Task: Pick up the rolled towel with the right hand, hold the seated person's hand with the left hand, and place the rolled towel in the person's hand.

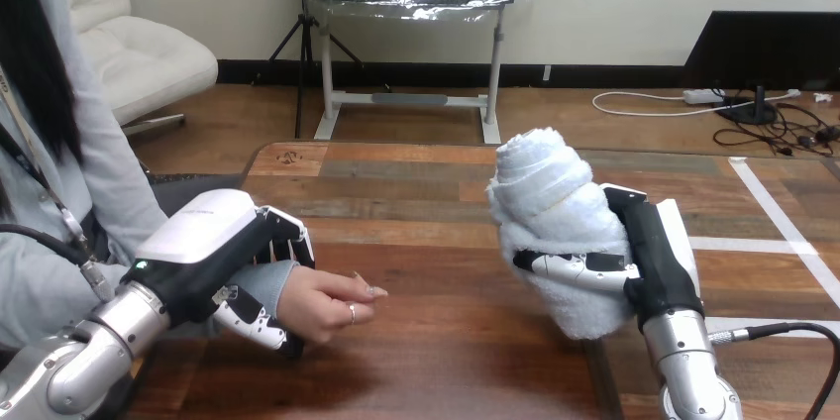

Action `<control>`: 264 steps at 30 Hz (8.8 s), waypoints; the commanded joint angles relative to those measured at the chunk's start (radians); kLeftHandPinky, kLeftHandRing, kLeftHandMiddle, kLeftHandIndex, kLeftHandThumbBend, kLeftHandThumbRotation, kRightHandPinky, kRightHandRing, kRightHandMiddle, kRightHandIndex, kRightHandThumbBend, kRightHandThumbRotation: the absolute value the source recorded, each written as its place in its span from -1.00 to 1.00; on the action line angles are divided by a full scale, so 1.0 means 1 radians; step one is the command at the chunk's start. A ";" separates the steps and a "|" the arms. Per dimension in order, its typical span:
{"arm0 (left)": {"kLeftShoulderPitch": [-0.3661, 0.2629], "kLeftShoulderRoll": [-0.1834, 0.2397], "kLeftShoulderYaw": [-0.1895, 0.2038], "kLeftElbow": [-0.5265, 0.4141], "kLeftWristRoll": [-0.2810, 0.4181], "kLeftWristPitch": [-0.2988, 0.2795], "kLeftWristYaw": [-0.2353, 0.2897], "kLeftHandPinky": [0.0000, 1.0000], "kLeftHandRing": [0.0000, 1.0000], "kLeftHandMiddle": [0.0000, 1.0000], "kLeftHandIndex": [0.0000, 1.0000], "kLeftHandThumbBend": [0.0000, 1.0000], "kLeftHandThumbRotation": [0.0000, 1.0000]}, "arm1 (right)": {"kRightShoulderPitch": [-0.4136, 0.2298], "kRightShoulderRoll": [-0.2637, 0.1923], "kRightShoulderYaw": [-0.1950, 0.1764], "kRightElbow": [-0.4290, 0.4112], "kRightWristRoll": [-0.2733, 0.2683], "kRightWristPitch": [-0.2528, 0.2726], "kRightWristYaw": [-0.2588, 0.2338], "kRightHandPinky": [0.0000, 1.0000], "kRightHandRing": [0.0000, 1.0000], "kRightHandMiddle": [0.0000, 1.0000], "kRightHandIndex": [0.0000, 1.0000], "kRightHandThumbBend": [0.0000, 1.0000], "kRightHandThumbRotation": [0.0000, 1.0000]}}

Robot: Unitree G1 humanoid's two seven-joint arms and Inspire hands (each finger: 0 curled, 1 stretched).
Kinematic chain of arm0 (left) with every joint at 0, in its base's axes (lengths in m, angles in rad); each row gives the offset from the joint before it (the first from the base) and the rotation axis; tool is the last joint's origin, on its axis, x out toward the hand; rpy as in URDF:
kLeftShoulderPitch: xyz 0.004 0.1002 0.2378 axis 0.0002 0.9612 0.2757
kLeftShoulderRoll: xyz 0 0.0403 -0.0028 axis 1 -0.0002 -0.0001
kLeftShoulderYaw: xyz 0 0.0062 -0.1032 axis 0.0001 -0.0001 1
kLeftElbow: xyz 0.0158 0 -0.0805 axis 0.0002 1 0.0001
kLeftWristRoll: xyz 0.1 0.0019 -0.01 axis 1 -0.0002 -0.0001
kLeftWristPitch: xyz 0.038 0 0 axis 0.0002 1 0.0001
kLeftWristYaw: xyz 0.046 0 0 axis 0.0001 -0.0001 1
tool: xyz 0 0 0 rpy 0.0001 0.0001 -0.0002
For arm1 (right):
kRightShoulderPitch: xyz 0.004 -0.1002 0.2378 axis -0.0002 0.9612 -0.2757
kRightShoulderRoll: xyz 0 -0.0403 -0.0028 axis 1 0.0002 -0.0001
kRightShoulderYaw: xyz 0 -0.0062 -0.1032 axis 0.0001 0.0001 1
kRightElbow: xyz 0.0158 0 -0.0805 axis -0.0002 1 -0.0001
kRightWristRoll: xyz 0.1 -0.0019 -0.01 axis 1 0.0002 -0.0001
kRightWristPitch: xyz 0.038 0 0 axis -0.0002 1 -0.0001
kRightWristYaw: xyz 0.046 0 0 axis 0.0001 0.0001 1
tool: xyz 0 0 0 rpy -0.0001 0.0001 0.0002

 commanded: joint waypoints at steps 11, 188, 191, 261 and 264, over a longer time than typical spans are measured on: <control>-0.057 0.009 0.059 -0.090 -0.058 -0.034 0.001 -0.45 -0.35 -0.22 -0.19 0.99 -1.00 | -0.063 0.035 0.033 -0.038 -0.034 -0.027 -0.036 -0.50 -0.41 -0.22 -0.13 0.70 -0.92; -0.055 -0.009 0.080 -0.147 -0.066 -0.030 -0.026 -0.44 -0.34 -0.24 -0.20 1.00 -1.00 | -0.086 0.096 0.075 -0.055 -0.061 -0.053 -0.026 -0.51 -0.43 -0.23 -0.14 0.74 -0.86; -0.056 -0.009 0.079 -0.150 -0.068 -0.034 -0.026 -0.44 -0.34 -0.24 -0.20 1.00 -1.00 | -0.084 0.096 0.082 -0.056 -0.067 -0.058 -0.025 -0.51 -0.42 -0.23 -0.14 0.74 -0.85; -0.056 -0.043 0.089 -0.197 -0.069 0.009 -0.062 -0.43 -0.33 -0.23 -0.19 1.00 -1.00 | -0.008 0.158 0.127 -0.145 -0.007 -0.304 0.107 -0.50 -0.40 -0.21 -0.13 0.74 -0.75; -0.059 -0.046 0.088 -0.193 -0.068 0.009 -0.062 -0.43 -0.33 -0.23 -0.19 1.00 -1.00 | -0.001 0.164 0.124 -0.156 0.014 -0.323 0.131 -0.50 -0.40 -0.21 -0.13 0.74 -0.76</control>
